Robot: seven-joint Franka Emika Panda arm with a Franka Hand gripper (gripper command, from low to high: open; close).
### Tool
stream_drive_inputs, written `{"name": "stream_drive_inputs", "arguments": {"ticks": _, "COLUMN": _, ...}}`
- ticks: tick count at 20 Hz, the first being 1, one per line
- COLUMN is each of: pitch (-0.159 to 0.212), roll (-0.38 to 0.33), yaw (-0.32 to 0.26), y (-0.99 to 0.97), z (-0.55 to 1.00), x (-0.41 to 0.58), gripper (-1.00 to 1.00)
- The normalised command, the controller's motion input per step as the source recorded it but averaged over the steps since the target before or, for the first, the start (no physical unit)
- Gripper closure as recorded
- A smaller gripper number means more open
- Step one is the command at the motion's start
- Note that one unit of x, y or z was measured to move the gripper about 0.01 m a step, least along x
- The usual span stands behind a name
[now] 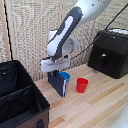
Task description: Discover the targeted book and set your gripper to the appropriate amplitude. Smoothly guide your gripper in the direction of the book and snatch it firmly. Search for the back section of the caddy. Move the held book towards the back section and lightly deposit it inside.
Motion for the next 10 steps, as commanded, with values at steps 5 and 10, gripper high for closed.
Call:
{"name": "stream_drive_inputs", "arguments": {"ticks": 5, "pitch": -0.054, "roll": 0.0, "yaw": -0.11, "y": 0.0, "z": 0.95, "x": 0.02, "gripper": 1.0}}
{"name": "stream_drive_inputs", "arguments": {"ticks": 10, "pitch": 0.0, "roll": -0.017, "yaw": -0.24, "y": 0.03, "z": 1.0, "x": 0.053, "gripper": 1.0}}
